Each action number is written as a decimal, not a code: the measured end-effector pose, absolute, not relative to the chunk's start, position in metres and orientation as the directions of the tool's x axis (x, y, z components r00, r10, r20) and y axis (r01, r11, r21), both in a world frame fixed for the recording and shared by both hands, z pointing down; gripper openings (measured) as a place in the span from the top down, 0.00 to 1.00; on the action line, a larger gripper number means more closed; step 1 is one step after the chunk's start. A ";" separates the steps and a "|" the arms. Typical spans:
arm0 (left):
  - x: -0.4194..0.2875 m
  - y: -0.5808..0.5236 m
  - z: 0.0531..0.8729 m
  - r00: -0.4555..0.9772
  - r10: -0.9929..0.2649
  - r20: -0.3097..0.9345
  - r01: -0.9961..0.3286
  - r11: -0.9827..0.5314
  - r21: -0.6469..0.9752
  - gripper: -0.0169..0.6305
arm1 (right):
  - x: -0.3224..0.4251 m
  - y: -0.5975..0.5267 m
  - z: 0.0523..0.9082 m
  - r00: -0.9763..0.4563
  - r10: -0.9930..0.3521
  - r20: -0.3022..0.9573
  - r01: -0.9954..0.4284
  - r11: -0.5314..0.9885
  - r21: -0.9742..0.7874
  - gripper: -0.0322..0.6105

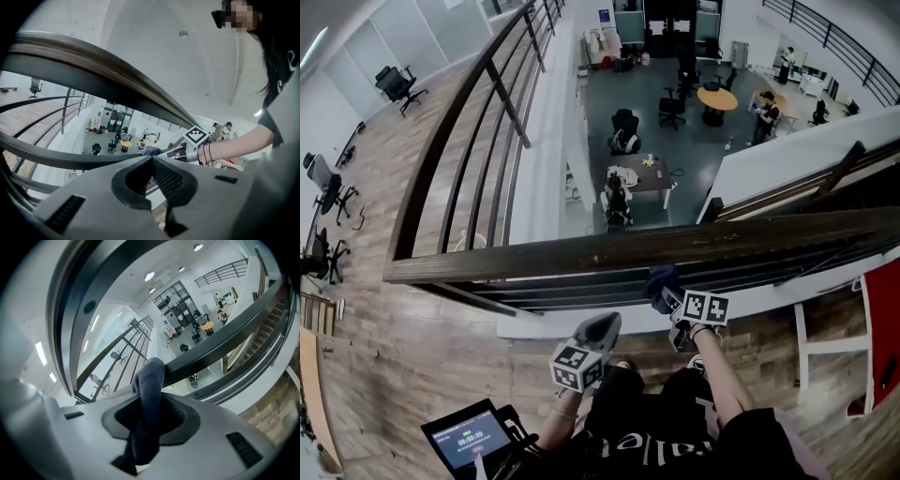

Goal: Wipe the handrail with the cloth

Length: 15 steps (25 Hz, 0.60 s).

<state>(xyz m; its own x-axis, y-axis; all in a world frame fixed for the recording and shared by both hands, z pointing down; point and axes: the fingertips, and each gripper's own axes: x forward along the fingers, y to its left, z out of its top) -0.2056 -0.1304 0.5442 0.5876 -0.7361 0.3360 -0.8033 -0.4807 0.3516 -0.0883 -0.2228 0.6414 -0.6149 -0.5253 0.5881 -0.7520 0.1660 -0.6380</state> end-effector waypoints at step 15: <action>0.037 -0.175 0.565 0.670 -0.650 0.357 -0.742 -0.573 0.348 0.97 | 0.186 -0.267 0.660 -0.526 -0.616 0.586 -0.768 0.050 -0.638 0.80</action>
